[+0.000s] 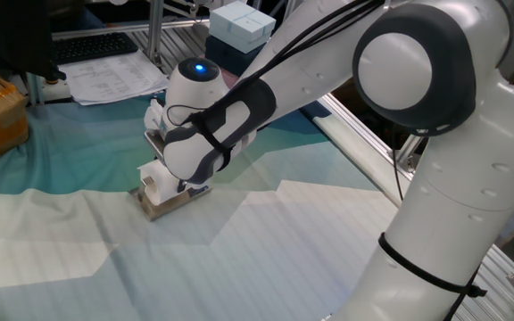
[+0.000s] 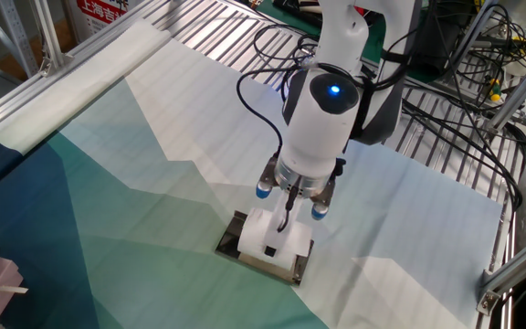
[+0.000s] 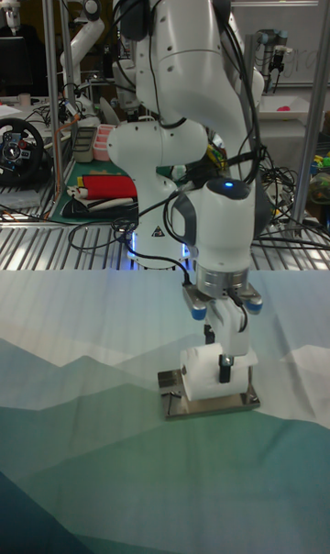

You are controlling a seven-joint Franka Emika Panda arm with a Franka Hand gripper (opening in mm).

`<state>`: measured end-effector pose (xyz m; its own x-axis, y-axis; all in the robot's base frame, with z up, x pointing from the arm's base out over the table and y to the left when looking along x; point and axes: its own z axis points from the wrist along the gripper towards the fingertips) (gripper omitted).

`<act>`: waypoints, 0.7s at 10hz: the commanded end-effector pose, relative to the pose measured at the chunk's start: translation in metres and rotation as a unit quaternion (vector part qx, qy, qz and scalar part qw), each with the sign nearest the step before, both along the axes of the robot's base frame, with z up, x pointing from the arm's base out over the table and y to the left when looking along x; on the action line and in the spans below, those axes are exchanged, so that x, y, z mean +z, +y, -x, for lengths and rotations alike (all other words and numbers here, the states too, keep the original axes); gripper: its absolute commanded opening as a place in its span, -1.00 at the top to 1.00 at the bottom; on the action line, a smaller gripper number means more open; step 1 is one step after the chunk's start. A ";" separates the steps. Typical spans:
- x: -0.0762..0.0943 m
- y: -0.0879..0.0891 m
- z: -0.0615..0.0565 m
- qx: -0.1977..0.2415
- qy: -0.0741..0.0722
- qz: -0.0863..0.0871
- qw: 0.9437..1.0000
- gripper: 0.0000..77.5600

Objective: Put the toilet paper on its holder

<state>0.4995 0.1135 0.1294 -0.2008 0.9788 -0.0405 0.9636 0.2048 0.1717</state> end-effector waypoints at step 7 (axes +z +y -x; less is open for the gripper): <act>0.012 0.002 0.004 0.013 0.004 -0.004 1.000 -1.00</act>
<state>0.4949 0.1153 0.1400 -0.2253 0.9738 -0.0323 0.9597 0.2275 0.1647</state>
